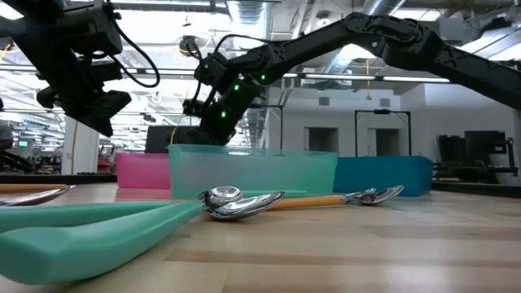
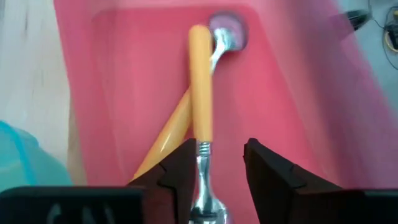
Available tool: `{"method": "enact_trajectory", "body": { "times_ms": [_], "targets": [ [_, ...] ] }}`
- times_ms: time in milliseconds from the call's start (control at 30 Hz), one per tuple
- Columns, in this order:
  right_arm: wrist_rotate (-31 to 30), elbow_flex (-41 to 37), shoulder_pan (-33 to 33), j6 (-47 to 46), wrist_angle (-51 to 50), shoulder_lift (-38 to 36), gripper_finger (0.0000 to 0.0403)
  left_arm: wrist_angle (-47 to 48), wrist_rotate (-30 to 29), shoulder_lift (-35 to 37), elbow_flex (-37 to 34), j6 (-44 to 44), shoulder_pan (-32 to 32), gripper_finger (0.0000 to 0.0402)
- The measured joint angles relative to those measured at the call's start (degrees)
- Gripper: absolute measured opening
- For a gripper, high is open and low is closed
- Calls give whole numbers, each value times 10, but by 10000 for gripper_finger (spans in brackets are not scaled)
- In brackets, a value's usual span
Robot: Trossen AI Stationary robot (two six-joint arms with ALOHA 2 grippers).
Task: Sort silverware by color (type)
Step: Adjust the red bin
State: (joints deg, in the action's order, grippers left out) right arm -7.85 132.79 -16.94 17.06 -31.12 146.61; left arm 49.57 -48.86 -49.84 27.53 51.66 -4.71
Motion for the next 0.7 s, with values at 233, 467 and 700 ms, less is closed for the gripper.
{"method": "enact_trajectory", "body": {
  "times_ms": [233, 467, 700],
  "targets": [
    [-59, 2, -8, -26, -26, -71, 115, 0, -4, 0, 0, 0, 0, 0],
    [-61, 1, -63, -145, -140, -91, 46, 0, -3, 0, 0, 0, 0, 0],
    [3, 1, -96, -185, -161, -66, 18, -3, -5, 0, -6, 0, 0, 0]
  ]
}}
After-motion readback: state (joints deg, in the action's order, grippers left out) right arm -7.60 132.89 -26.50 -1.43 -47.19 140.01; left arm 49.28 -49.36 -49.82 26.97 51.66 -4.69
